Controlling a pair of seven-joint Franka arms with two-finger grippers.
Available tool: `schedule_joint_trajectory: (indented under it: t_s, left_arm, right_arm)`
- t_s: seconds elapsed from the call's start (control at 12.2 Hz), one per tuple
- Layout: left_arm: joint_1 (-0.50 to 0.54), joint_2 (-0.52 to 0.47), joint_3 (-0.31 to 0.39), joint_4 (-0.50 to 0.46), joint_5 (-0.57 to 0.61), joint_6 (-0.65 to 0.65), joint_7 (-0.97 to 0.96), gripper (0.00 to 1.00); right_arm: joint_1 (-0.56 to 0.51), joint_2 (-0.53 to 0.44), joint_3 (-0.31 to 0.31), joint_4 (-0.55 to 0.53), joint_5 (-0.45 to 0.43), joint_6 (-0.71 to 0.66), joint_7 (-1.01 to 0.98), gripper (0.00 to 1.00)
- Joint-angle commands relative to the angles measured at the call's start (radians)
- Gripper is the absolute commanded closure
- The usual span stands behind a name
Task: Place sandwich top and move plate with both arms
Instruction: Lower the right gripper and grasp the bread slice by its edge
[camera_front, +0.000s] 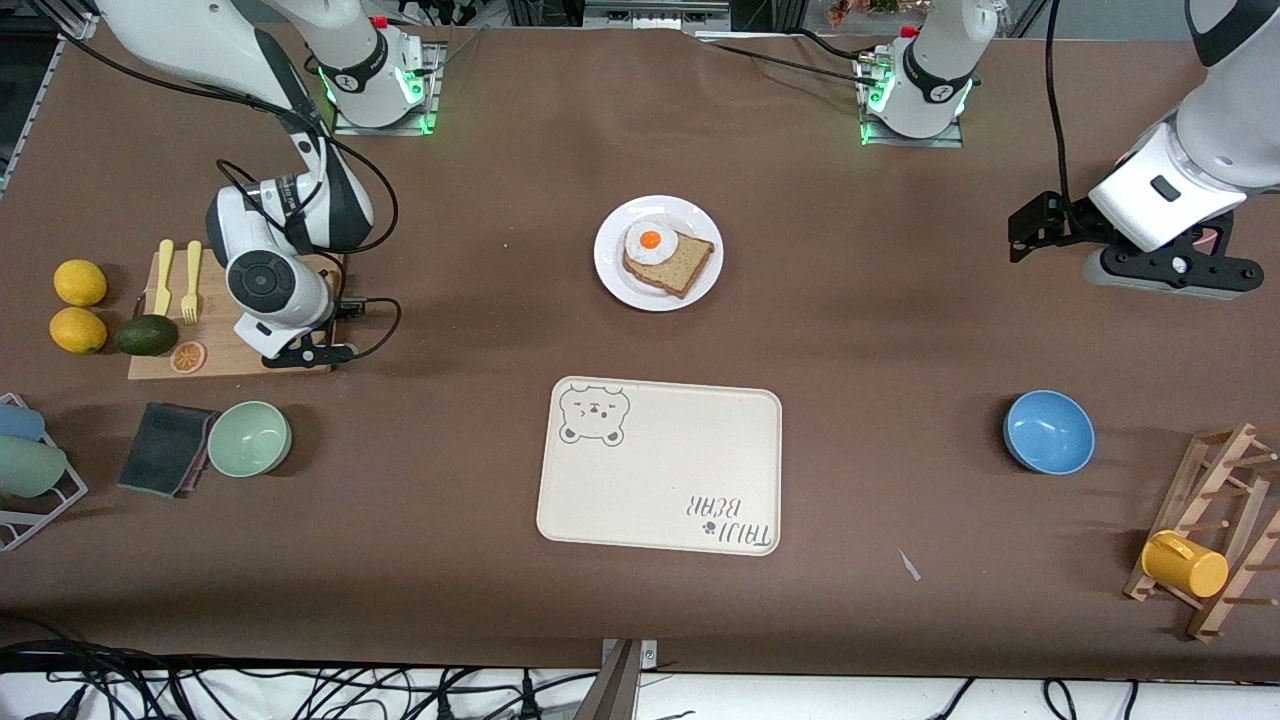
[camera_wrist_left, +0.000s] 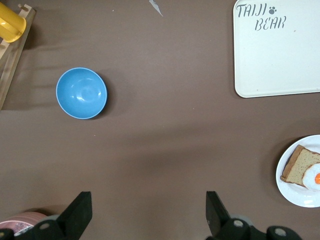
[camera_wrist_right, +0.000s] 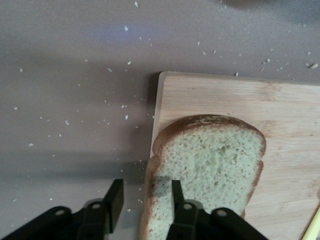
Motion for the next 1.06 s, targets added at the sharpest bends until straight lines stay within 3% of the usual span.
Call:
schedule_joint_trajectory:
  t_s: [0.0, 0.82, 0.98]
  left_arm:
    - [0.002, 0.003, -0.005, 0.023, 0.034, -0.023, 0.016, 0.00]
    - [0.002, 0.003, -0.005, 0.023, 0.034, -0.023, 0.016, 0.00]
    - [0.002, 0.003, -0.005, 0.023, 0.034, -0.023, 0.016, 0.00]
  right_arm:
    - [0.001, -0.011, -0.005, -0.014, -0.019, 0.009, -0.001, 0.57]
    - [-0.001, 0.005, -0.020, -0.040, -0.019, 0.048, -0.003, 0.62]
    - [-0.001, 0.005, -0.020, -0.040, -0.019, 0.047, -0.003, 0.77]
